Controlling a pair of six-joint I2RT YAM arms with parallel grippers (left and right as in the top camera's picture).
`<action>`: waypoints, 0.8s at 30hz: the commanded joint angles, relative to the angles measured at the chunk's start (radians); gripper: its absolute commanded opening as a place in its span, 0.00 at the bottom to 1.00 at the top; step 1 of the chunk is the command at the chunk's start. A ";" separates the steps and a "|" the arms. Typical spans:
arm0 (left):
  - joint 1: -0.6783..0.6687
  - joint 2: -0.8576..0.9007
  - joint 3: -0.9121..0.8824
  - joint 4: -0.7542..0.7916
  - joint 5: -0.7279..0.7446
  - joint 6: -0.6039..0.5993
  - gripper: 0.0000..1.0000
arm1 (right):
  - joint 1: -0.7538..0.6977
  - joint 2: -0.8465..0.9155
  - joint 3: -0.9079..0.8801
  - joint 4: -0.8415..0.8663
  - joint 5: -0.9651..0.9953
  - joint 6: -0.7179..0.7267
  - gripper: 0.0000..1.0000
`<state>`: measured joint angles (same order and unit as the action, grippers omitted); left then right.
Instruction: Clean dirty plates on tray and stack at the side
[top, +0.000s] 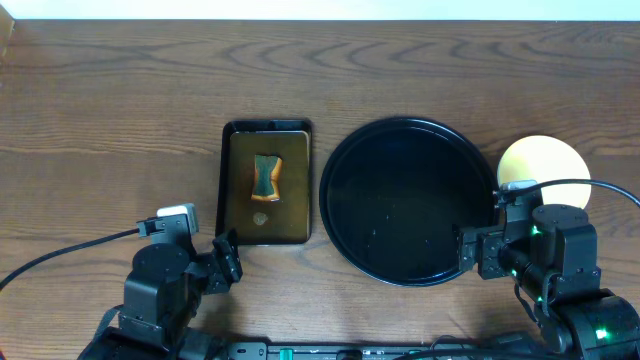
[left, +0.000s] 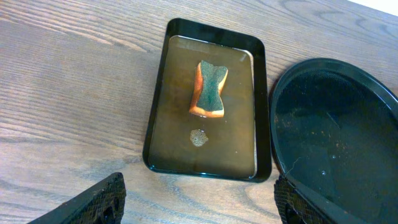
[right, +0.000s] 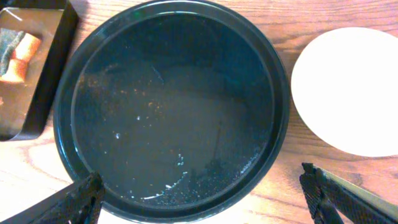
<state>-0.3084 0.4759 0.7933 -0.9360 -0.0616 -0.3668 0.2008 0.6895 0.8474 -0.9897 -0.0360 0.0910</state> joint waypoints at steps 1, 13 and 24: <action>0.004 0.000 -0.006 -0.002 0.001 -0.005 0.77 | 0.009 -0.001 -0.006 -0.002 0.009 0.009 0.99; 0.004 0.000 -0.006 -0.002 0.001 -0.005 0.77 | 0.005 -0.239 -0.126 0.204 0.047 -0.048 0.99; 0.004 0.000 -0.006 -0.002 0.001 -0.005 0.77 | -0.051 -0.577 -0.481 0.663 0.047 -0.048 0.99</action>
<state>-0.3084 0.4759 0.7914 -0.9379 -0.0586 -0.3668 0.1699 0.1761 0.4408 -0.3882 0.0006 0.0555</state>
